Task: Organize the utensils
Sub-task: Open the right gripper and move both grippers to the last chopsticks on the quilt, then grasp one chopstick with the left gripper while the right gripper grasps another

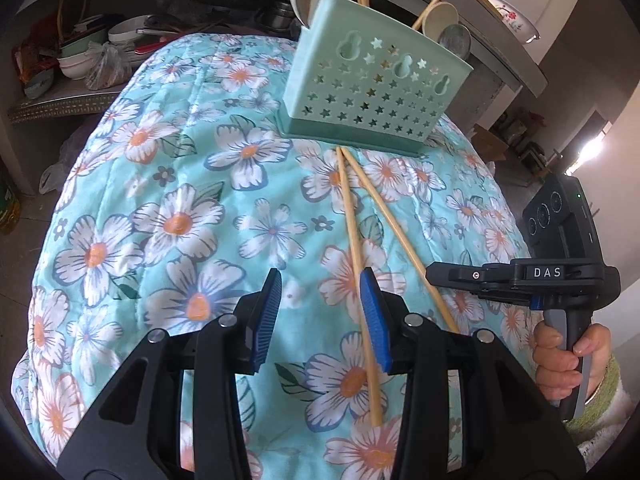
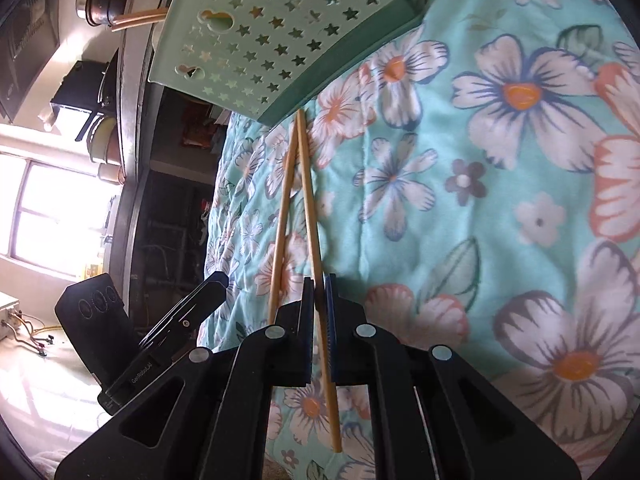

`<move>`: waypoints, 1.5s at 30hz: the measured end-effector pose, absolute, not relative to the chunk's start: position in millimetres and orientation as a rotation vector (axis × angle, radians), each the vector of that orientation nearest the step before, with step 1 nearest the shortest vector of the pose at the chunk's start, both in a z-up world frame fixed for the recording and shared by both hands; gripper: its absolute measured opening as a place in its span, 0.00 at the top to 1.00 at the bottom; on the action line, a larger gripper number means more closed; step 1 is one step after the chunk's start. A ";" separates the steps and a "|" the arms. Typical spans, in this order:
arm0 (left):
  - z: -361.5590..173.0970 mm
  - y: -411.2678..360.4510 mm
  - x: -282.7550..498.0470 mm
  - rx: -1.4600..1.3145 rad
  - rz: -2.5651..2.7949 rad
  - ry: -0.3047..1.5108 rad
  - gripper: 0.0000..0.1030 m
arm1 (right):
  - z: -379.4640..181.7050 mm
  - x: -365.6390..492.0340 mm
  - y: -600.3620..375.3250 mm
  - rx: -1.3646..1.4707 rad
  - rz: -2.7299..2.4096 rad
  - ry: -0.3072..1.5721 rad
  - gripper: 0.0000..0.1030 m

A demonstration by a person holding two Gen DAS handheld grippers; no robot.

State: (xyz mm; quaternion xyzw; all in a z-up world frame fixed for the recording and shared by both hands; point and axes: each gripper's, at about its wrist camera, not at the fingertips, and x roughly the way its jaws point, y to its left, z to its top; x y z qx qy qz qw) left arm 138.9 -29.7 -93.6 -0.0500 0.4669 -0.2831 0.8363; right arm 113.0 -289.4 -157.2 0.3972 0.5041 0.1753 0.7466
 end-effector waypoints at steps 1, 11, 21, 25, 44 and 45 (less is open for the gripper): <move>-95.8 -35.1 138.4 -0.092 -0.610 0.998 0.63 | -157.5 108.0 -296.0 0.874 0.367 1.100 0.95; -114.3 -68.0 132.4 0.036 -0.583 1.058 0.69 | -150.6 83.7 -316.2 0.843 0.309 1.072 0.92; -116.6 -49.1 141.6 -0.059 -0.532 1.095 0.94 | -121.2 108.9 -256.7 0.446 0.281 1.073 0.70; -114.2 -39.9 138.4 -0.082 -0.507 1.100 0.94 | -128.5 113.0 -249.2 0.413 0.269 1.091 0.85; -113.5 13.9 97.2 -0.233 -0.513 1.230 0.93 | -123.1 55.0 -283.1 0.500 0.329 1.186 0.88; -112.2 14.0 97.3 -0.228 -0.515 1.224 0.91 | -123.1 55.1 -283.5 0.508 0.325 1.187 0.84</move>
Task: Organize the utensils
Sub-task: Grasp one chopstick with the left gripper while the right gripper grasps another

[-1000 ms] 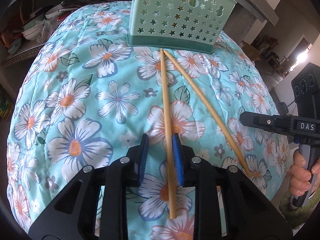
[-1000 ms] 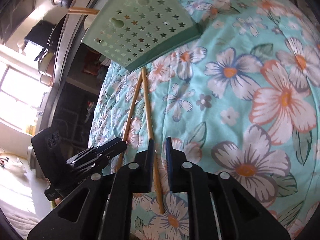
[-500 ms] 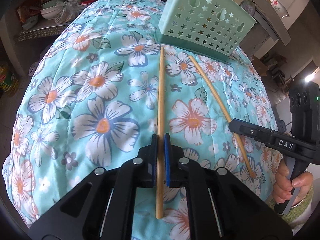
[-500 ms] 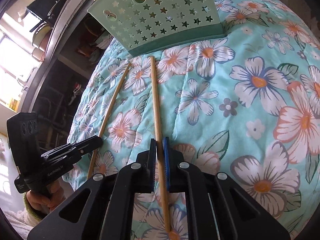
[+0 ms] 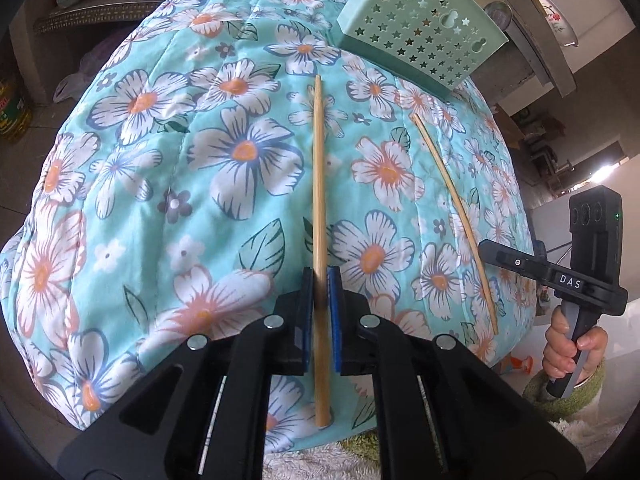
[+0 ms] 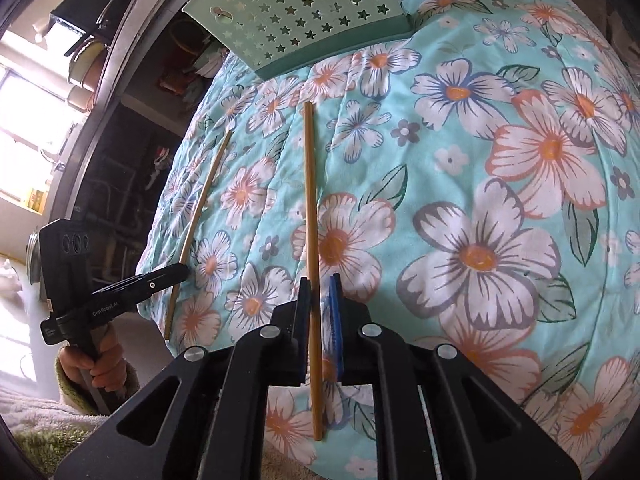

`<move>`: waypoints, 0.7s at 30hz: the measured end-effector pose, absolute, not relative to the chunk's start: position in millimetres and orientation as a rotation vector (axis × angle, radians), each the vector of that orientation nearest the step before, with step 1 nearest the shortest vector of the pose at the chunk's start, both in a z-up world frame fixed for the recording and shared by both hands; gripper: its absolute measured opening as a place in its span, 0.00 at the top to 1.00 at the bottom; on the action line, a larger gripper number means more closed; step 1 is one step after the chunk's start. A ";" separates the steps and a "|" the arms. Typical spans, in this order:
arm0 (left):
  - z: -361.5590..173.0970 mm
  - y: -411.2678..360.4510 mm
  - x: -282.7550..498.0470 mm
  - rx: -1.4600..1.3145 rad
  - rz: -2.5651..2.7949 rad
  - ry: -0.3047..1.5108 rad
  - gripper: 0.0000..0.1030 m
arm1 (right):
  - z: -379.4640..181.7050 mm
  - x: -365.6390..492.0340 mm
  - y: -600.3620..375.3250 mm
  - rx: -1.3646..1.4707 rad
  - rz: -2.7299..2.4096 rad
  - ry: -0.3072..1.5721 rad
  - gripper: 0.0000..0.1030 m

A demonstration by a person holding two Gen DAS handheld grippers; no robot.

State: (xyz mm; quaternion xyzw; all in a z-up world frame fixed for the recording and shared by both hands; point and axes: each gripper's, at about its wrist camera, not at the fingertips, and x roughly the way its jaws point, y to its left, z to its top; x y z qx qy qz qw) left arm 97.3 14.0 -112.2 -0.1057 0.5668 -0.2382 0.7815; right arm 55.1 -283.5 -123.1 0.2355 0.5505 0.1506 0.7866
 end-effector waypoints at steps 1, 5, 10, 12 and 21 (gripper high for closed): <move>-110.7 13.3 98.6 -0.223 -0.512 1.216 0.89 | -123.1 56.2 -284.4 0.516 0.320 1.185 0.75; -97.2 10.9 108.5 -0.173 -0.511 1.160 0.81 | -116.4 63.1 -283.7 0.528 0.320 1.155 0.64; -86.9 -3.9 130.6 -0.073 -0.490 1.098 0.80 | -112.6 75.4 -276.8 0.495 0.303 1.130 0.59; -86.5 -11.0 141.7 -0.041 -0.484 1.083 0.80 | -115.4 79.5 -274.9 0.499 0.295 1.136 0.59; -97.0 -45.5 180.6 0.091 -0.457 1.066 0.80 | -130.0 85.4 -275.3 0.529 0.290 1.158 0.59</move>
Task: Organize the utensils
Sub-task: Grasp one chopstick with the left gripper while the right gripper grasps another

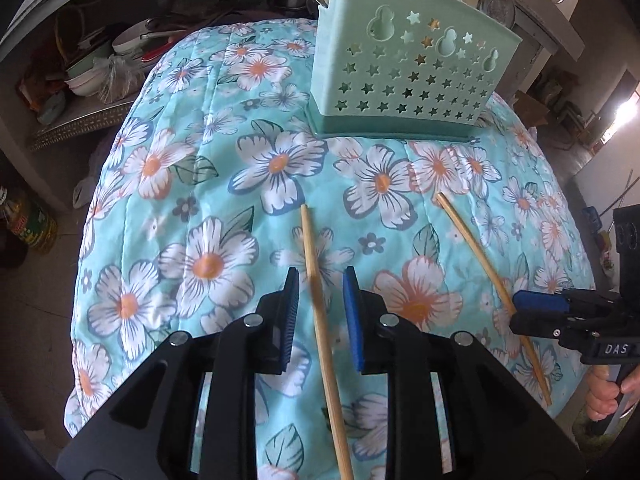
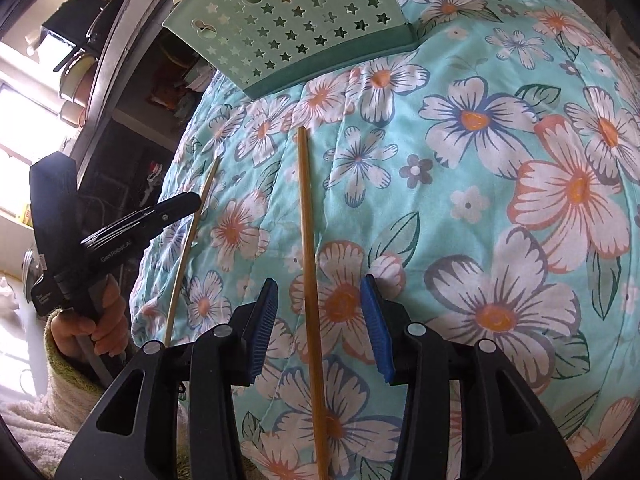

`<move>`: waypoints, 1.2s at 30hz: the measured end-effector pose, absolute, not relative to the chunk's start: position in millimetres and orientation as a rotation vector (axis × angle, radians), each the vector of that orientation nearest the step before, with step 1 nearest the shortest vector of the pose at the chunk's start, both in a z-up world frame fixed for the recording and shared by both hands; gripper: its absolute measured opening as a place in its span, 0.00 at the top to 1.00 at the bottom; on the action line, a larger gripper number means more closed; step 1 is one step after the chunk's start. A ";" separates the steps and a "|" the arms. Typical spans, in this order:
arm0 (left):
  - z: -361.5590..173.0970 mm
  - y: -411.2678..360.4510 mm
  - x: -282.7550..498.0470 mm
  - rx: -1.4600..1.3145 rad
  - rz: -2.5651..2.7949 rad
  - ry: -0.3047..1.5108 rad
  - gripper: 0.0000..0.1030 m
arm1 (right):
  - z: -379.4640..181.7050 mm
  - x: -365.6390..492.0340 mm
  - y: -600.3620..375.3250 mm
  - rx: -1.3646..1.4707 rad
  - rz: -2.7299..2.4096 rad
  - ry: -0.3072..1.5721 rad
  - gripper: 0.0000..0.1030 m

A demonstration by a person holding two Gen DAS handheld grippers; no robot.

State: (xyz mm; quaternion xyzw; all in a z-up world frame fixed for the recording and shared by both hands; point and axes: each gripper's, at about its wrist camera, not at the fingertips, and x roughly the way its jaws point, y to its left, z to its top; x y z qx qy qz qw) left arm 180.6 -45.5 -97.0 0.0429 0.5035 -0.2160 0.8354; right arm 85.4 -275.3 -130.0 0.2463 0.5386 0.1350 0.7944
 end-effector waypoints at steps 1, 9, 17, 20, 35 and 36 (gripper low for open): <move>-99.4 -48.5 184.2 0.102 -0.454 1.070 0.80 | -130.8 85.9 -275.5 0.534 0.292 1.158 0.59; -114.5 -58.9 202.6 0.123 -0.413 1.079 0.80 | -133.2 85.4 -273.5 0.529 0.302 1.155 0.55; -117.5 -62.8 203.8 0.162 -0.378 1.042 0.91 | -121.0 95.5 -263.9 0.456 0.306 1.144 0.55; -116.8 -64.7 198.2 0.181 -0.369 1.027 0.92 | -110.7 107.1 -258.8 0.398 0.286 1.108 0.55; -117.7 -72.7 188.4 0.269 -0.340 0.979 0.93 | -124.2 167.7 -218.9 0.170 0.178 1.076 0.75; -118.0 -73.2 188.3 0.273 -0.338 0.977 0.93 | -125.5 168.3 -217.3 0.164 0.172 1.075 0.77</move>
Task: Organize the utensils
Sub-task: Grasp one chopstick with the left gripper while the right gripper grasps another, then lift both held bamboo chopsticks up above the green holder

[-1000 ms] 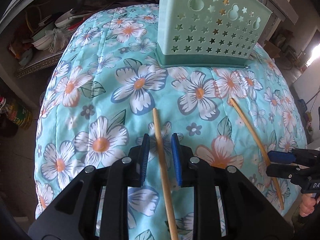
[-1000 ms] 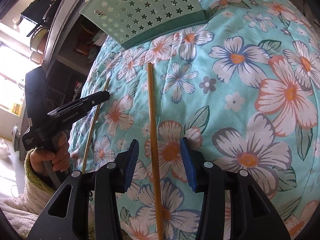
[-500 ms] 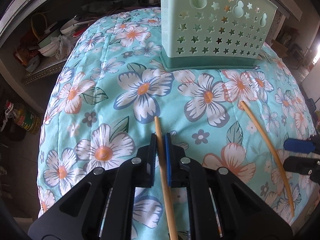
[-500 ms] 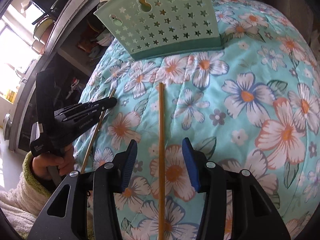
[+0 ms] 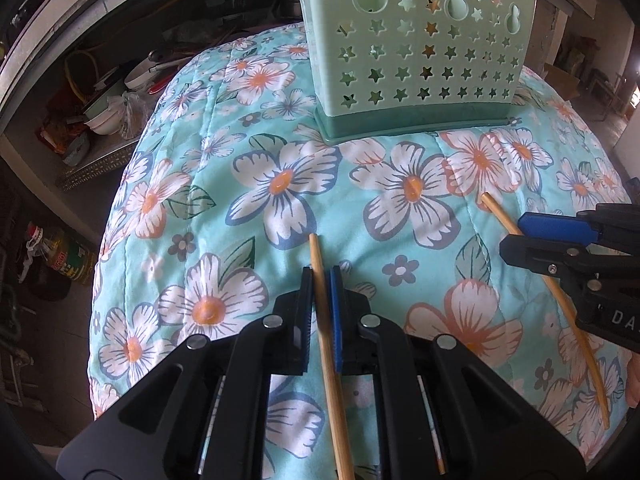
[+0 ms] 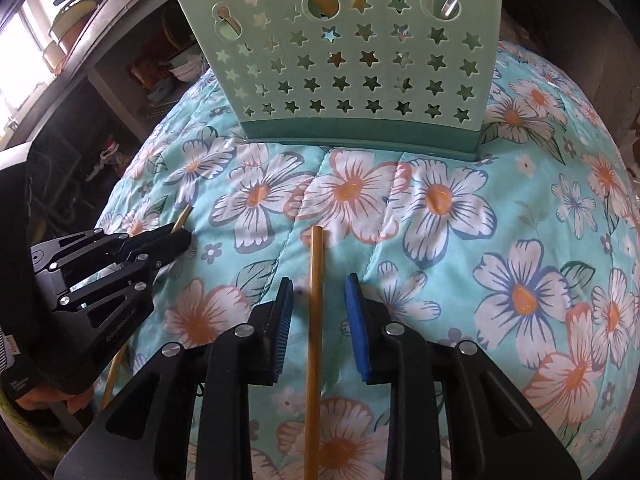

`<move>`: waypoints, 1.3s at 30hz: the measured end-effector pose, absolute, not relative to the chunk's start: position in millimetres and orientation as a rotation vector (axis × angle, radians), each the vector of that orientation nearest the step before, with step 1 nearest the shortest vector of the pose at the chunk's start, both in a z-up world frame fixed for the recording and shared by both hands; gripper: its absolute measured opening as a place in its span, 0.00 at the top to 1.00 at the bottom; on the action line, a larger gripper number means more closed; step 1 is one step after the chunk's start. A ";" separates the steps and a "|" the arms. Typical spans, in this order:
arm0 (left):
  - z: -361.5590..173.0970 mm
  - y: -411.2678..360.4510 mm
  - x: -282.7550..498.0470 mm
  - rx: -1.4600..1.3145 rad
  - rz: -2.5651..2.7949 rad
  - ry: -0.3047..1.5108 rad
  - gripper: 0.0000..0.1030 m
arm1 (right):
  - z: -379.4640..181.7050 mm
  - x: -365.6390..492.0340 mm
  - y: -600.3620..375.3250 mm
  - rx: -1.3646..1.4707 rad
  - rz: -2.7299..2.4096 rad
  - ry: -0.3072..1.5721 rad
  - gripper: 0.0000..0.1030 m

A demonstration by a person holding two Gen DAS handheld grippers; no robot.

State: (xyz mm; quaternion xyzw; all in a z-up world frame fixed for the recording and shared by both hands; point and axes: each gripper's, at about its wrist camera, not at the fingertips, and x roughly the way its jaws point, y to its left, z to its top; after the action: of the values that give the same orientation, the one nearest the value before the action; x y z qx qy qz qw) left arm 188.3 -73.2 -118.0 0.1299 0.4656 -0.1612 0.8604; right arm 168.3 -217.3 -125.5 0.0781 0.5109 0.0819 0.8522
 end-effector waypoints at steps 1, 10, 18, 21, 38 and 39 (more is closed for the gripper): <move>-118.1 -73.1 188.3 0.276 -0.337 0.975 0.93 | -126.4 169.3 -216.6 0.157 0.166 1.074 0.80; -118.9 -77.0 181.8 0.306 -0.323 0.956 0.93 | -125.3 166.1 -217.8 0.153 0.166 1.070 0.92; -119.4 -77.0 181.6 0.309 -0.321 0.955 0.93 | -128.7 168.0 -223.1 0.203 0.174 1.079 0.92; -118.9 -77.7 180.4 0.316 -0.319 0.953 0.93 | -128.5 168.2 -226.4 0.229 0.178 1.079 0.93; -119.8 -78.9 179.7 0.319 -0.317 0.946 0.93 | -92.6 149.7 -250.0 0.355 0.213 1.003 0.93; -120.1 -79.4 179.4 0.319 -0.317 0.947 0.93 | -88.2 147.8 -251.5 0.363 0.217 0.992 0.93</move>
State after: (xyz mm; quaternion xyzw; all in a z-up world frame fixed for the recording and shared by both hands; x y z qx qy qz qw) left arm 179.4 -79.4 -120.2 0.1522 0.4521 -0.1512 0.8658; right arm 147.8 -251.5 -88.2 0.1726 0.4722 0.1035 0.8582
